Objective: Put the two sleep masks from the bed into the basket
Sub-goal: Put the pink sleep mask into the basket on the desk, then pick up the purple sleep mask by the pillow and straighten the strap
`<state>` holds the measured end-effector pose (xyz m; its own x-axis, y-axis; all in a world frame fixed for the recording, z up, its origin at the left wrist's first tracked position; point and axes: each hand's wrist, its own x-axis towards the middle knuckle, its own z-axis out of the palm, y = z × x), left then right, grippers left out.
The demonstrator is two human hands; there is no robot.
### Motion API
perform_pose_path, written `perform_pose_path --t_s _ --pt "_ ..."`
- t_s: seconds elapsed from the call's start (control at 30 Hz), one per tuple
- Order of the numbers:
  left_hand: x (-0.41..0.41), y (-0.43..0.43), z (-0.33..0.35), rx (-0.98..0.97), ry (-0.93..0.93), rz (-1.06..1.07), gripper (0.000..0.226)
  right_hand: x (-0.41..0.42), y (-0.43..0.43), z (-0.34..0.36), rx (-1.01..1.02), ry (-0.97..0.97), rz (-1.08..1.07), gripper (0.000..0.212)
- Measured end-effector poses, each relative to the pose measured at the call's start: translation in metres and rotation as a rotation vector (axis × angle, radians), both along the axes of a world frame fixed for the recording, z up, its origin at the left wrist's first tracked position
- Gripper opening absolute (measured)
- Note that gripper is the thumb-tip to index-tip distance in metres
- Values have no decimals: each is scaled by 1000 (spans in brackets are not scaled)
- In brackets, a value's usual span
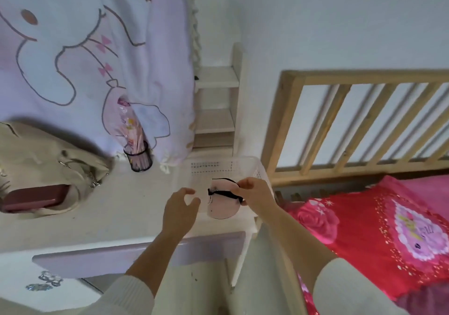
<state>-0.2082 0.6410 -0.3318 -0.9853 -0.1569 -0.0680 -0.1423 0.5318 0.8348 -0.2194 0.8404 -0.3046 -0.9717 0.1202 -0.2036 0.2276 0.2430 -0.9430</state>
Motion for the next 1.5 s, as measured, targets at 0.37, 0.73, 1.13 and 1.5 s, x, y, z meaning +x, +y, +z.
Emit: perform_pose_path --t_s 0.37,0.73,1.13,1.5 --pt "-90 -21 -65 -140 -201 108 66 -142 -43 -87 151 -319 129 14" --pt "-97 -16 -69 -235 -177 102 76 -148 -48 -113 103 -458 145 22" --pt "-99 139 -28 -340 140 -528 64 -36 100 -34 298 -164 -262 20" --pt "38 412 -50 -409 166 -1180 66 184 325 -48 246 -323 -853 19"
